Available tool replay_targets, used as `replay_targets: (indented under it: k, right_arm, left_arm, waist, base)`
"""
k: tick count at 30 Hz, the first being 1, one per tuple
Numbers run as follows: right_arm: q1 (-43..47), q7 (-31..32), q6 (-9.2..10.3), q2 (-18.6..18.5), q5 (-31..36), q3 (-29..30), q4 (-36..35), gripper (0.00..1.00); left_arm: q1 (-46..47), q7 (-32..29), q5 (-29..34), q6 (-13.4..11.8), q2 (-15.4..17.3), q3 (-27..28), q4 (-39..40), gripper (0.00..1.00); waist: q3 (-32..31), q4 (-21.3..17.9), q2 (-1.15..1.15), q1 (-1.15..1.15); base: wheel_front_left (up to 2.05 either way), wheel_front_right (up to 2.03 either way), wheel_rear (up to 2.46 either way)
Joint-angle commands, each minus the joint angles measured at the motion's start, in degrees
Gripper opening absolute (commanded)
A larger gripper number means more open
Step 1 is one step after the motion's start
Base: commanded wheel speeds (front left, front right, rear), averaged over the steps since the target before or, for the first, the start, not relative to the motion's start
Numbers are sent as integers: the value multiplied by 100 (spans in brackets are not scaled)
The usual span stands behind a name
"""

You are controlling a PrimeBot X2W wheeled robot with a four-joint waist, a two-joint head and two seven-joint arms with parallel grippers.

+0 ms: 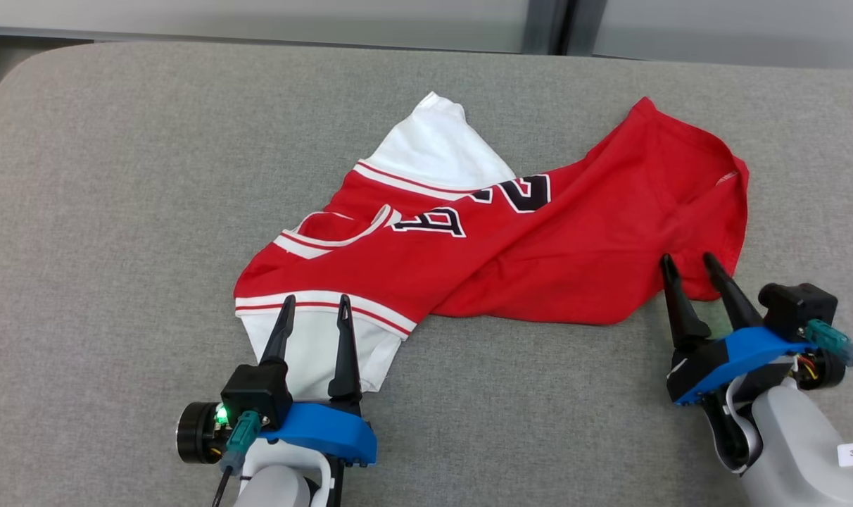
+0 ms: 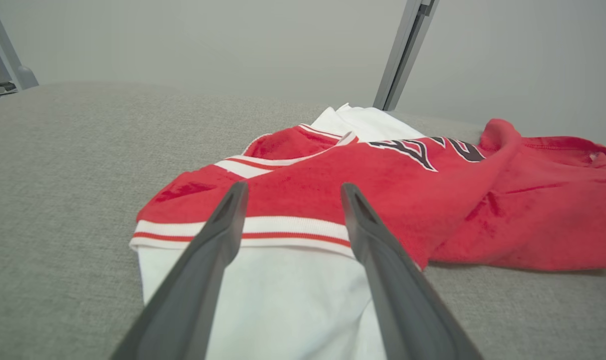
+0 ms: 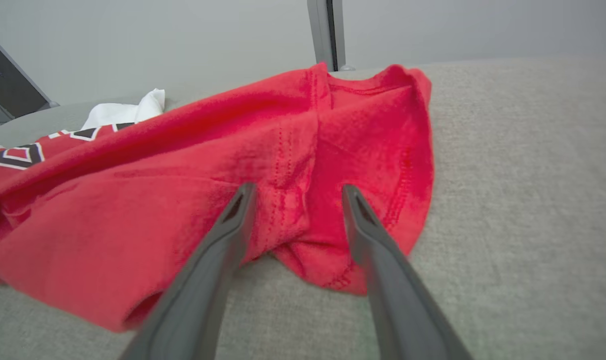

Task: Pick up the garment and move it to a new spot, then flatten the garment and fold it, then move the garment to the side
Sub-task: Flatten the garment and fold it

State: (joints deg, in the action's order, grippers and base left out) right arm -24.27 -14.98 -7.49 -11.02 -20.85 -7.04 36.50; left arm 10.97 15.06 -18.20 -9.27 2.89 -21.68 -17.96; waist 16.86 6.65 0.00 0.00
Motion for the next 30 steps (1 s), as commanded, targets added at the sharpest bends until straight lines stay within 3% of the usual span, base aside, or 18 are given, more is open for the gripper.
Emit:
replay_targets:
  k: [1, 2, 3, 14, 23, 30]
  right_arm:
    - [-71, -26, -1, 3, -33, -37, -13, 30]
    - [-70, -26, -1, -21, -58, -64, -22, 2]
    - [-68, -26, -1, -27, -90, -85, -31, 0]
    - [26, -27, -1, -177, -137, 10, -463, 0]
    - [-14, -27, -1, -426, 100, 496, -1618, 0]
    - [504, -26, -1, -553, 235, 583, -2396, 0]
  left_arm:
    - [66, 16, 9, -16, -1, -16, 24, 100]
    - [80, 16, 9, -21, -1, -18, 33, 100]
    - [90, 16, 9, -26, -1, -20, 40, 100]
    - [43, 16, 14, -25, -1, 39, 6, 100]
    - [-157, 16, 33, 33, -1, 180, -121, 100]
    - [-421, 16, 44, 115, -1, 329, -219, 100]
  waist:
    - [16, 16, 0, 0]
    - [29, 26, 0, 0]
    - [35, 33, 0, 0]
    - [-60, -98, 0, 0]
    - [-466, -329, 0, 0]
    - [-890, -559, 0, 0]
  base:
    - [0, 0, 0]
    - [0, 0, 0]
    - [0, 0, 0]
    - [0, 0, 0]
    - [0, 0, 0]
    - [0, 0, 0]
